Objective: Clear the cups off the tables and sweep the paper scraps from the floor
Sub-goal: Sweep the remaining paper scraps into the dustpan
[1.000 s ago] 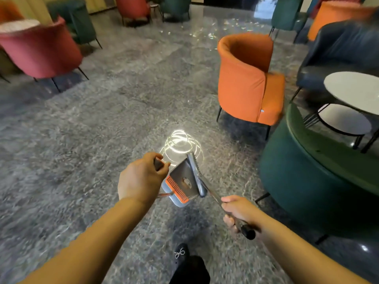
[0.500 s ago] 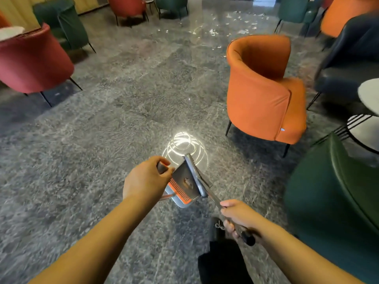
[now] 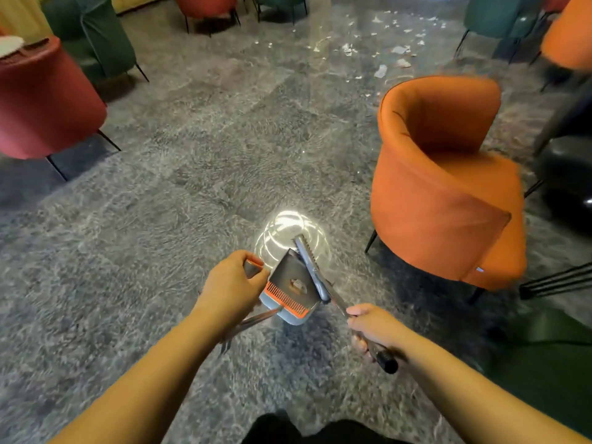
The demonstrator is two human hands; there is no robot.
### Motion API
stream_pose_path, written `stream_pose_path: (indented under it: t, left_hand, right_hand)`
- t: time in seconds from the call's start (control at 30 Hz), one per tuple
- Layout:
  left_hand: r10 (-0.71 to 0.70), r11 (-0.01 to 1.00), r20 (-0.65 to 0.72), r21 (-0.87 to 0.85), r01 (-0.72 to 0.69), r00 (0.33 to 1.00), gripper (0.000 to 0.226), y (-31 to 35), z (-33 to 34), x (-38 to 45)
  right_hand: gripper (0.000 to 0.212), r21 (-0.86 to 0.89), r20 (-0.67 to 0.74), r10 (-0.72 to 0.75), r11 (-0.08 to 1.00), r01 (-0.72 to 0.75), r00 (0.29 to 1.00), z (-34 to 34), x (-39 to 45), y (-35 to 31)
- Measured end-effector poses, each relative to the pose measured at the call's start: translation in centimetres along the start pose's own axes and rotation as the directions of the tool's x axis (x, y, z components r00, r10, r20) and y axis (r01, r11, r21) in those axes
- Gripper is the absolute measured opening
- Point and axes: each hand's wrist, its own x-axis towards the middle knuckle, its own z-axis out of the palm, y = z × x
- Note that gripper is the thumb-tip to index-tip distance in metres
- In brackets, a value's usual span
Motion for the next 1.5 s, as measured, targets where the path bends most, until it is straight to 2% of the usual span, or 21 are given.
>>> stream_pose_path:
  t: [0.07, 0.2, 0.3, 0.43, 0.57, 0.67, 1.0, 1.2, 1.37, 1.5]
  left_hand:
    - [0.003, 0.999, 0.002, -0.04, -0.003, 1.0, 0.012, 0.5, -0.2, 3.9]
    - [0.063, 0.998, -0.074, -0.007, -0.063, 0.995, 0.013, 1.4, -0.4, 12.7]
    - [0.069, 0.997, -0.054, -0.028, -0.071, 0.996, 0.012, 2.0, -0.7, 19.3]
    - [0.099, 0.994, -0.061, -0.029, -0.101, 0.993, 0.01, 2.9, -2.0, 27.5]
    - [0.107, 0.993, -0.087, -0.044, -0.112, 0.99, 0.012, 4.5, -3.2, 34.8]
    - [0.104, 0.99, -0.092, -0.089, -0.112, 0.99, 0.02, 5.8, -3.5, 40.4]
    - [0.129, 0.992, -0.11, 0.002, -0.13, 0.986, 0.012, 12.2, -1.7, 62.9]
    - [0.148, 0.988, -0.142, -0.015, -0.152, 0.979, 0.015, 17.8, -2.0, 74.6]
    - [0.131, 0.989, -0.156, -0.051, -0.141, 0.979, 0.014, 21.0, -2.5, 83.9]
    - [0.175, 0.973, -0.113, -0.129, -0.189, 0.978, 0.026, 23.8, -2.4, 92.2]
  right_hand:
    - [0.041, 0.032, -0.005, 0.016, 0.999, -0.015, 1.0, -0.8, 2.4, -2.7]
    - [0.036, 0.058, -0.048, 0.026, 0.998, -0.024, 0.999, -2.0, 8.1, -8.7]
    - [0.036, 0.091, -0.074, 0.035, 0.995, -0.028, 0.997, -2.4, 12.4, -13.8]
    - [0.024, 0.247, -0.089, 0.108, 0.966, -0.083, 0.99, -3.0, 16.9, -20.3]
    - [0.019, 0.318, -0.12, 0.089, 0.947, -0.046, 0.989, -3.9, 20.6, -26.1]
    - [0.024, 0.355, -0.153, 0.072, 0.935, -0.013, 0.986, -5.1, 23.8, -30.1]
    - [0.027, 0.358, -0.145, 0.079, 0.934, -0.022, 0.986, -14.0, 38.6, -45.3]
    - [0.025, 0.327, -0.155, 0.051, 0.945, 0.002, 0.987, -19.9, 45.6, -55.0]
    - [0.022, 0.375, -0.179, 0.059, 0.927, 0.013, 0.982, -23.4, 51.1, -62.1]
    - [0.019, 0.408, -0.194, 0.064, 0.913, 0.021, 0.979, -26.3, 56.3, -68.0]
